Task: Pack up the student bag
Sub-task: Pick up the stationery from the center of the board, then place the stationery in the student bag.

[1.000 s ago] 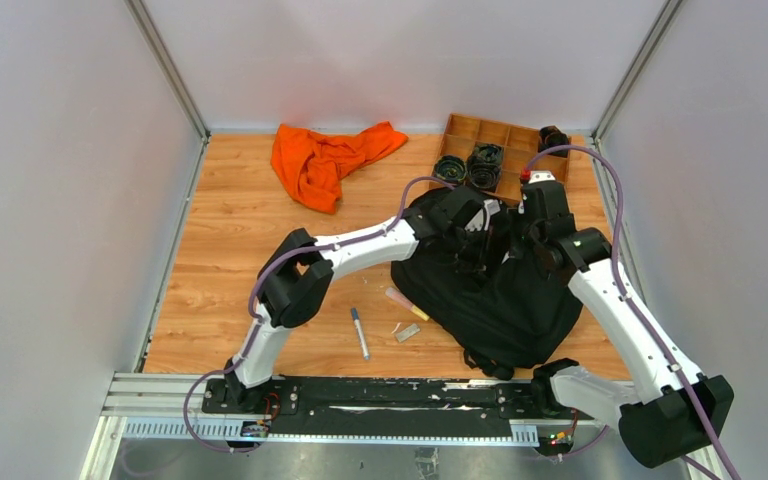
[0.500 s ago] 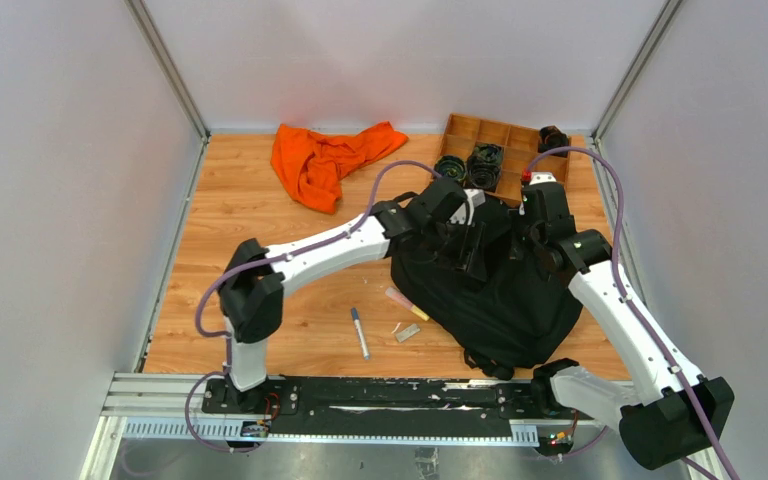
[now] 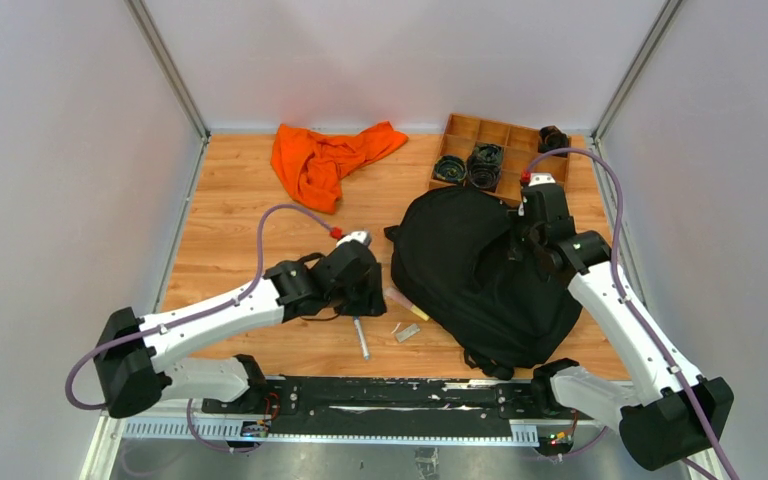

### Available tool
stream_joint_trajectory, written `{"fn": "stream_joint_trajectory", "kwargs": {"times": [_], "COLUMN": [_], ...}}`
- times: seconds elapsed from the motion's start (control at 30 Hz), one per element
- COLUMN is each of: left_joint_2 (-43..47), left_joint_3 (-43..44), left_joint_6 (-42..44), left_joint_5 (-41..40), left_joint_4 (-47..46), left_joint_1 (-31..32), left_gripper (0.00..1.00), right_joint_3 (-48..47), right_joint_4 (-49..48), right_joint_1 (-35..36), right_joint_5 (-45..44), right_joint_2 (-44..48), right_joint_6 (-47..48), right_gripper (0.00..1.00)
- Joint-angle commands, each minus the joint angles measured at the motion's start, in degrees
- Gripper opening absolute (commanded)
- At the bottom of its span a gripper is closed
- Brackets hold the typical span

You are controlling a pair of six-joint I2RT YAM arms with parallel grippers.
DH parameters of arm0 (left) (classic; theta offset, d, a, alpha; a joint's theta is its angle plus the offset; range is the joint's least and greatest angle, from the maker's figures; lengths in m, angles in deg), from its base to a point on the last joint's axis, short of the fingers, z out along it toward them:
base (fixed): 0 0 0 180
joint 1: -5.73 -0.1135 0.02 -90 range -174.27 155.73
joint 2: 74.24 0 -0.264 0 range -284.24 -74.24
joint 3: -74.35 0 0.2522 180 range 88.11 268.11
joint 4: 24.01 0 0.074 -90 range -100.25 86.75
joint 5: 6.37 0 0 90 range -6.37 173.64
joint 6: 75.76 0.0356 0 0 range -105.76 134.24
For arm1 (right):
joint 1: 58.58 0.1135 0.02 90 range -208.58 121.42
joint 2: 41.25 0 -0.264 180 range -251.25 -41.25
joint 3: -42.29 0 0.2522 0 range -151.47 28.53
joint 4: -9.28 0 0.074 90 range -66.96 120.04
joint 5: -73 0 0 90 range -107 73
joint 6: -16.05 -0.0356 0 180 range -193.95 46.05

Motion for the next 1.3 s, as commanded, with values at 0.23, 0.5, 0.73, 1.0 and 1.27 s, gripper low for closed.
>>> {"fn": "stream_joint_trajectory", "kwargs": {"times": [0.23, 0.5, 0.73, 1.0, 1.27], "left_joint_2": [-5.49, -14.93, -19.52, -10.98, -4.37], "left_joint_3": [-10.45, -9.94, -9.61, -3.7, 10.35], "left_joint_6": [-12.66, -16.11, -16.83, -7.67, 10.21], "left_joint_5": [-11.0, -11.14, -11.2, -15.56, -10.78], "left_joint_4": [-0.49, -0.12, 0.42, 2.55, -0.64], "left_joint_1": [1.51, 2.06, 2.04, 2.07, 1.96], "left_gripper": [0.6, 0.5, 0.29, 0.0, 0.0], "right_joint_3": [1.7, 1.62, 2.17, 1.99, 1.93], "right_joint_4": [-1.2, -1.12, -1.06, -0.89, -0.96], "right_joint_1": [-0.56, -0.57, -0.52, -0.57, -0.57], "right_joint_5": [3.73, 3.93, 3.63, 3.32, 3.5], "right_joint_2": [0.66, 1.16, 1.9, 2.42, 2.51], "right_joint_6": [0.17, 0.3, 0.38, 0.33, -0.22], "right_gripper": [0.0, 0.0, 0.0, 0.0, 0.0]}}
